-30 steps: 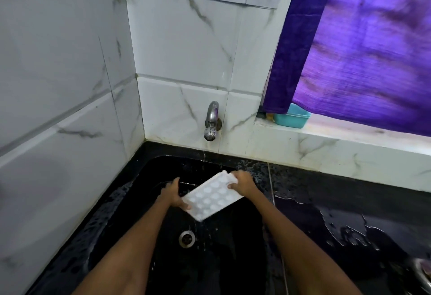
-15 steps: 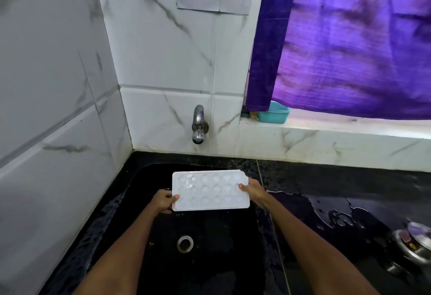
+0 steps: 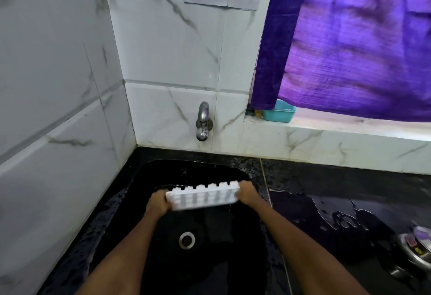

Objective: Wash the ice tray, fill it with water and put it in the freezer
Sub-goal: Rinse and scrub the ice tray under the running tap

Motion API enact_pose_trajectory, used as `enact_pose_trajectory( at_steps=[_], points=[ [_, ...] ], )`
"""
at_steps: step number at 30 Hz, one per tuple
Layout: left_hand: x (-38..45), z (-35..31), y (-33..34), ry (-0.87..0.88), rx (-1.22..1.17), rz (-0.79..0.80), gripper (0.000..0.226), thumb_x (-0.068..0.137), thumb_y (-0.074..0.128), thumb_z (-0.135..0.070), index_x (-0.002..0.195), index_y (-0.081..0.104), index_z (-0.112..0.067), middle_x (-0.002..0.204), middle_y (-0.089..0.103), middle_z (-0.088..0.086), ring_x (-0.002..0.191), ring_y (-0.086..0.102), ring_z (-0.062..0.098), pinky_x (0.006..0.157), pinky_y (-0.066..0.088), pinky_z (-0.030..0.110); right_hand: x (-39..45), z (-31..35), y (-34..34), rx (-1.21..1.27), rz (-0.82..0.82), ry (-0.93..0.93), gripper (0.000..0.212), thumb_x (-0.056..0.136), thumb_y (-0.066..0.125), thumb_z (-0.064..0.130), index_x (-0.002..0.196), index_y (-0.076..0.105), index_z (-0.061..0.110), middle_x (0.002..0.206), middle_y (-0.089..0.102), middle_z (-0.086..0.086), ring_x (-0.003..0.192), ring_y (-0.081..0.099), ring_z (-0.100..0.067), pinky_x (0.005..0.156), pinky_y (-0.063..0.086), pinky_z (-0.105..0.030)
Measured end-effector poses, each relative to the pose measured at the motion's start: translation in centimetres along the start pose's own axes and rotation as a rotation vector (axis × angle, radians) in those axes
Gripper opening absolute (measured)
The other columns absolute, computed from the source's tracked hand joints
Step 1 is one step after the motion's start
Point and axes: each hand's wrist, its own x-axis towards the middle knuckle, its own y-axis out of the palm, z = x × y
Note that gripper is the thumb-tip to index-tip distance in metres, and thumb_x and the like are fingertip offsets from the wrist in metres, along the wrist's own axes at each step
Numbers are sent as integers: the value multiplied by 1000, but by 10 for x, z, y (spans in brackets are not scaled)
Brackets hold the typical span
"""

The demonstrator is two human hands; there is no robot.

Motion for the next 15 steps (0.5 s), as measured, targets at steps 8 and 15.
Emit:
enact_pose_trajectory(
  at_steps=[8,15],
  points=[
    [4,-4,-4,-13,-283,-537,13,87,53,5,99,59,5,93,67,26,86,64,31,73,47,36,4,21,2,273,-363,-118,48,85,42,-16,133,46,-8,126,59,-26,115,58,-33,94,43,-30],
    [-8,29,14,-179,199,95,36,83,68,-22,116,64,-7,117,66,16,111,62,31,89,51,38,-14,-1,26,-259,287,62,25,89,51,8,66,54,-1,85,58,-28,97,61,-34,68,42,-31]
  ],
)
